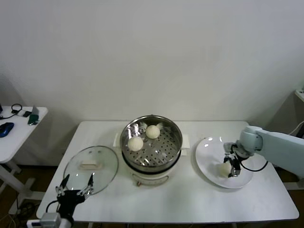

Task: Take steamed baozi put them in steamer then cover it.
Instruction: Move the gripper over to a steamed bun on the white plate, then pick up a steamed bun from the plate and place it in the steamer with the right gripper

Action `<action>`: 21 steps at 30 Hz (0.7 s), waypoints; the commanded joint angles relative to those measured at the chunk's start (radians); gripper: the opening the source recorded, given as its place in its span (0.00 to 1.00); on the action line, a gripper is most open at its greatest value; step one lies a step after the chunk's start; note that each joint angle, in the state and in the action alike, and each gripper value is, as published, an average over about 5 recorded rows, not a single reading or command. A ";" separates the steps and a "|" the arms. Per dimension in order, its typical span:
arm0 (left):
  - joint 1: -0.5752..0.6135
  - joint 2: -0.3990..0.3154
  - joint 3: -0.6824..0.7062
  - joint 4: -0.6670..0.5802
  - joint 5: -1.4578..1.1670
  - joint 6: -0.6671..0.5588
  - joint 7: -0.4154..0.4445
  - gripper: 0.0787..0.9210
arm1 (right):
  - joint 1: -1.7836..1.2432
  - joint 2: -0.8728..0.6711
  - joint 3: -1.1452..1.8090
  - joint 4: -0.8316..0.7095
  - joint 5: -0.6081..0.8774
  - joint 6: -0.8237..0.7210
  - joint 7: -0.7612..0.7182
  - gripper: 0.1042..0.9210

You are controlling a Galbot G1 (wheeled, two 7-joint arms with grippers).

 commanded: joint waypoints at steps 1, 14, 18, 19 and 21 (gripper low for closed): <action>0.001 0.000 0.003 0.000 0.004 0.001 0.000 0.88 | 0.029 0.001 0.015 -0.010 -0.015 0.021 -0.015 0.67; 0.003 0.012 0.009 0.008 0.025 0.001 -0.005 0.88 | 0.714 0.206 -0.214 0.118 0.078 0.320 -0.124 0.66; 0.003 0.011 0.007 0.004 0.026 0.003 -0.007 0.88 | 0.831 0.312 -0.184 0.193 0.059 0.425 -0.121 0.66; 0.003 0.011 0.007 0.002 0.026 0.003 -0.007 0.88 | 0.848 0.335 -0.177 0.221 0.044 0.447 -0.119 0.66; 0.003 0.010 0.007 -0.001 0.027 0.004 -0.007 0.88 | 0.875 0.383 -0.163 0.289 0.017 0.486 -0.114 0.66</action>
